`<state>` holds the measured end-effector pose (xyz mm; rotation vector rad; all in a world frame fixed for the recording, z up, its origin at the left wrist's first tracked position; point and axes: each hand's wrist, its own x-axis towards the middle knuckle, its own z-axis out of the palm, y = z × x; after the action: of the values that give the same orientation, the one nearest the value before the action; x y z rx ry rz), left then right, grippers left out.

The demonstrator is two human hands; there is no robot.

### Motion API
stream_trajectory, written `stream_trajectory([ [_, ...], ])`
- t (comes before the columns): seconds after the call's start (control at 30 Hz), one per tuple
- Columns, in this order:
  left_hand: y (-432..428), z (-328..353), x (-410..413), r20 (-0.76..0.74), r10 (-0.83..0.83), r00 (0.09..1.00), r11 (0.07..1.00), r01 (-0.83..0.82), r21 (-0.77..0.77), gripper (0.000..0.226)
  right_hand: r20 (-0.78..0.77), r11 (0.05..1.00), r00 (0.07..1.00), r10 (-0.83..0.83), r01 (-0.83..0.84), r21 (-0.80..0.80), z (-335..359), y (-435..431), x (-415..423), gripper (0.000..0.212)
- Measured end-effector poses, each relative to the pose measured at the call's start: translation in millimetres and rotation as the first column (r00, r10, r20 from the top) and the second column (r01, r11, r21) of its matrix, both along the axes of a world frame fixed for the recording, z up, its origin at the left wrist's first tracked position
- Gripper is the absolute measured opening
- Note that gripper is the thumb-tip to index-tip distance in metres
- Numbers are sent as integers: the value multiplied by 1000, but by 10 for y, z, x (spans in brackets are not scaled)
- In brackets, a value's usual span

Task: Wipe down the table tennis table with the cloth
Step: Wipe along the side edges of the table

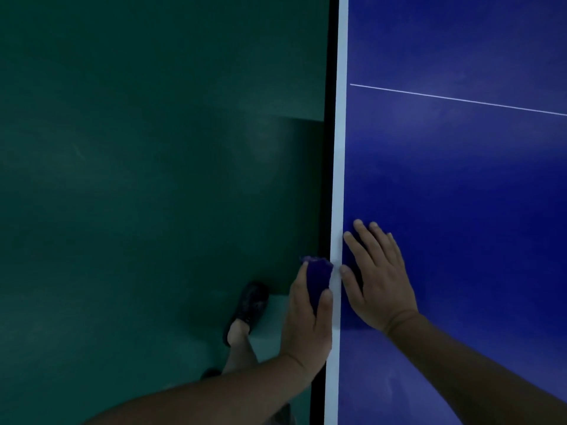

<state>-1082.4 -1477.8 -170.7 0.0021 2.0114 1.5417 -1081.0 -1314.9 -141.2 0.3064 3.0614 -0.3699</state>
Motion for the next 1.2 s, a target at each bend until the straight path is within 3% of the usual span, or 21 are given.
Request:
stream_trajectory([
  [0.27,593,21,-1024,-117,60,991,998,-63,-22,65,-58,1000,998,5,-6,-15,-33,22,5,57],
  [0.63,-59,-19,129,1,-6,1000,1000,6,-28,56,-60,1000,998,-17,16,-20,0,18,-26,57],
  [0.73,144,-22,-251,22,11,1000,1000,-11,-2,57,-60,998,998,-37,33,-59,47,5,-55,56],
  [0.87,691,3,-1273,-114,52,992,998,-55,-28,60,-64,999,997,-34,31,-44,137,87,-193,45],
  [0.97,946,0,-1667,-121,92,988,995,-96,-28,59,-81,999,997,1,-6,-54,193,253,-503,35],
  [1.07,769,-19,-1338,-148,105,983,994,-107,-1,56,-93,999,995,22,-25,-32,187,420,-899,36],
  [1.2,245,30,-496,-51,7,999,1000,-7,-3,53,-122,1000,993,2,-2,0,121,637,-1511,37],
])
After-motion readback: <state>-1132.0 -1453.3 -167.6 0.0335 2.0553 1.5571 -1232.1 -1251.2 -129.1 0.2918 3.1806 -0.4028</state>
